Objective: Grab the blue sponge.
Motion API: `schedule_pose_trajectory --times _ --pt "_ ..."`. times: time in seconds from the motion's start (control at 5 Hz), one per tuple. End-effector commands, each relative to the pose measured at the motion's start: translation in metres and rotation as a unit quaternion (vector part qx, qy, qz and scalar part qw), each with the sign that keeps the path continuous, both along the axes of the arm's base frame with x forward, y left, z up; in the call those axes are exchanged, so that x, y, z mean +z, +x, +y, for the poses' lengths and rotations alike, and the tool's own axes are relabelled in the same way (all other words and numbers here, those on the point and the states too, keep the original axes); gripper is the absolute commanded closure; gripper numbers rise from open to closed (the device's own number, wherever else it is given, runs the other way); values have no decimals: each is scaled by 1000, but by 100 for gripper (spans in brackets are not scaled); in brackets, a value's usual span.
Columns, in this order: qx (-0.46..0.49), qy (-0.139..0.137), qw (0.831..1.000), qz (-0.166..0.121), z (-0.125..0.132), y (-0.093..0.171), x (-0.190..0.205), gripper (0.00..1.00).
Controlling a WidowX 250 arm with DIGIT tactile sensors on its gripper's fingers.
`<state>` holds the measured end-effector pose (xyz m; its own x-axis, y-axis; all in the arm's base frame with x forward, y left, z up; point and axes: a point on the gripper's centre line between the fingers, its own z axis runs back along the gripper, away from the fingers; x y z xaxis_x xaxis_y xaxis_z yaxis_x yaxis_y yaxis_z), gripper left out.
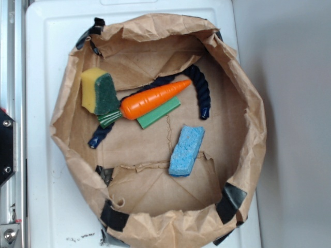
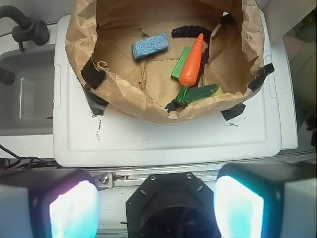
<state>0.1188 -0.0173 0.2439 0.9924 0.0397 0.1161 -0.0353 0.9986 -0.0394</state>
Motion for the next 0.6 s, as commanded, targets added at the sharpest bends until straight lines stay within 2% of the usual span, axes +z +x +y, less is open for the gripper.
schedule_pose_trajectory --times 0.0,0.2,0.4 --pt "0 0 1000 0 0 0 0 0" --pt "118 -16 992 32 -7 32 -4 0" --pt "198 -24 979 39 -3 53 -7 0"
